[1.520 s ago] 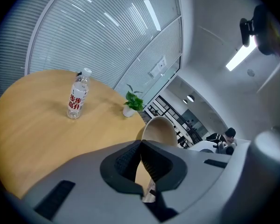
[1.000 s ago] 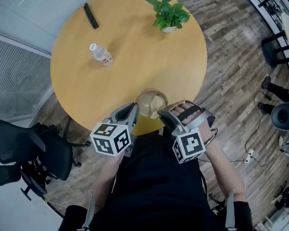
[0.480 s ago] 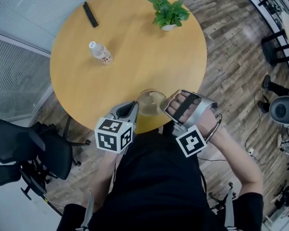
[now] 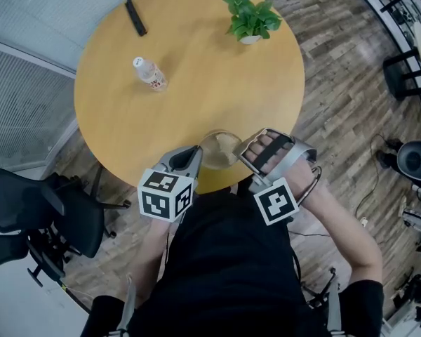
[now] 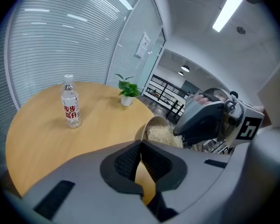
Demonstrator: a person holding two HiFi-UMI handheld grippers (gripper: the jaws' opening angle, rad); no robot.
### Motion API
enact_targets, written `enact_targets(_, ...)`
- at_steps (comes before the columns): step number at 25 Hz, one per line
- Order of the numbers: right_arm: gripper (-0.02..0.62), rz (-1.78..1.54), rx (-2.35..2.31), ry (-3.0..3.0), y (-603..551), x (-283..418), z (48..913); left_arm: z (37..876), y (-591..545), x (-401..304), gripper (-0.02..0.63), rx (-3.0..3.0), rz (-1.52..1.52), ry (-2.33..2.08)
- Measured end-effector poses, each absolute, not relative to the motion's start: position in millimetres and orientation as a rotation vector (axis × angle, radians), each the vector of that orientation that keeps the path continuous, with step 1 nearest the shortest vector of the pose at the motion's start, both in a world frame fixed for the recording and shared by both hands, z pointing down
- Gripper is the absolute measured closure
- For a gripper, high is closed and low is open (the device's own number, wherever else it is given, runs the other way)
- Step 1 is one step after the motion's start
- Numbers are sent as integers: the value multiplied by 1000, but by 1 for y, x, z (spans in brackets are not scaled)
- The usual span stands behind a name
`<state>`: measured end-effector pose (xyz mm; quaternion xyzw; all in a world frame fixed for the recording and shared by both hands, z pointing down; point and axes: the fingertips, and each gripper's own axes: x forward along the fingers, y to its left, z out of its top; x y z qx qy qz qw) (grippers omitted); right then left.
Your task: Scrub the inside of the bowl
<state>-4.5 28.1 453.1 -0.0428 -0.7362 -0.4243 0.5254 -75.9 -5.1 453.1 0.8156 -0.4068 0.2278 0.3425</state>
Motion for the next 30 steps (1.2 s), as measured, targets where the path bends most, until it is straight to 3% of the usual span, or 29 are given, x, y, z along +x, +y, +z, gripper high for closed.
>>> enact_targets(14, 545, 402, 645, -2253, 3, -24, 449, 441, -19, -81, 589, 2117, 433, -1132)
enact_targets(22, 545, 598, 697, -2336, 2, -35, 439, 438, -19, -77, 589, 2196, 521, -1178)
enact_targets(30, 545, 1400, 794, -2419, 1, -41, 432, 435, -17, -80, 592, 2274, 613, -1282)
